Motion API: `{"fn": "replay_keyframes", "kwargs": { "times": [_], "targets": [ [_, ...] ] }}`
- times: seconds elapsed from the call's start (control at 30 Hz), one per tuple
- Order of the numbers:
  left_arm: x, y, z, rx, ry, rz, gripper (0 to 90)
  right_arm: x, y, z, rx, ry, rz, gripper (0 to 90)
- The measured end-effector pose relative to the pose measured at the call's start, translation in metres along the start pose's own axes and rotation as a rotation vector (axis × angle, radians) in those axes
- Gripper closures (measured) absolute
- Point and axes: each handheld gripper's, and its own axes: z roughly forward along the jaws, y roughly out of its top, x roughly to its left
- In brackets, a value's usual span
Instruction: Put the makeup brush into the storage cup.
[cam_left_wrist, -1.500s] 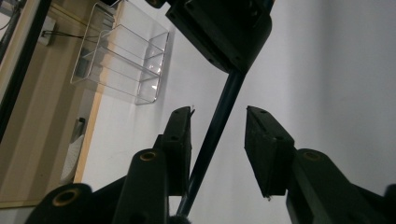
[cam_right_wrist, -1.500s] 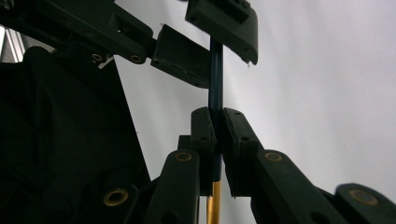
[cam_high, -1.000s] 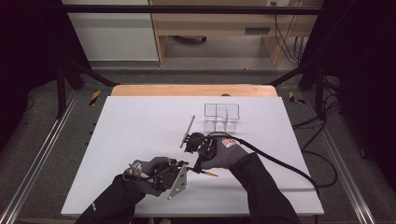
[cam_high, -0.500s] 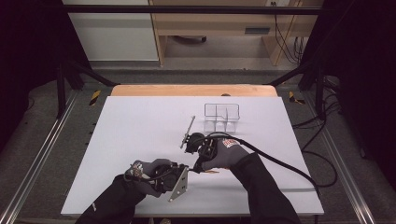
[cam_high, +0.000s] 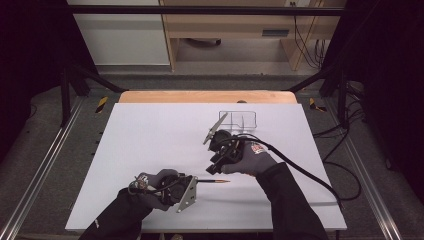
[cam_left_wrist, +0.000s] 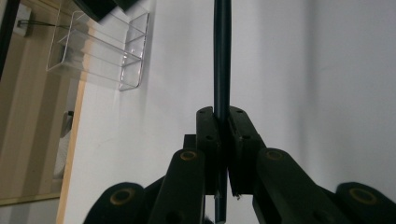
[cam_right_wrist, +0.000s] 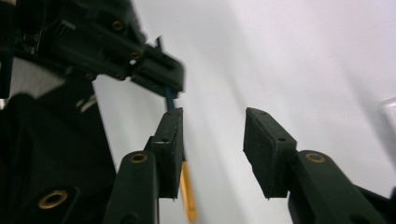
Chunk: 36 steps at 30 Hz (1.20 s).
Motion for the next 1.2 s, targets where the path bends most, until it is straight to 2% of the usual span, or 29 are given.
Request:
{"fn": "replay_keyframes", "kwargs": {
  "times": [0.13, 0.27, 0.5, 0.6, 0.73, 0.93, 1.2],
  "targets": [
    [0.002, -0.005, -0.002, 0.005, -0.003, -0.041, 83.6, -0.008, -0.011, -0.014, -0.114, -0.057, 0.043, 48.0],
    [0.003, -0.012, -0.003, 0.001, -0.007, -0.093, 83.6, -0.014, -0.023, -0.023, -0.222, -0.101, 0.077, 43.5],
    [0.002, -0.022, -0.003, -0.007, -0.009, -0.175, 83.6, -0.018, -0.041, -0.032, -0.350, -0.175, 0.120, 33.4],
    [0.001, -0.027, -0.003, -0.023, -0.006, -0.230, 83.6, -0.019, -0.049, -0.034, -0.393, -0.181, 0.137, 30.8],
    [0.001, -0.031, -0.002, -0.016, 0.006, -0.283, 83.6, -0.020, -0.059, -0.033, -0.417, -0.198, 0.156, 27.7],
    [0.003, -0.036, -0.002, -0.042, 0.035, -0.404, 83.6, -0.021, -0.070, -0.031, -0.455, -0.213, 0.182, 24.3],
    [0.002, -0.043, -0.004, -0.087, 0.063, -0.530, 83.6, -0.012, -0.084, -0.028, -0.540, -0.231, 0.204, 20.8]
  ]
}}
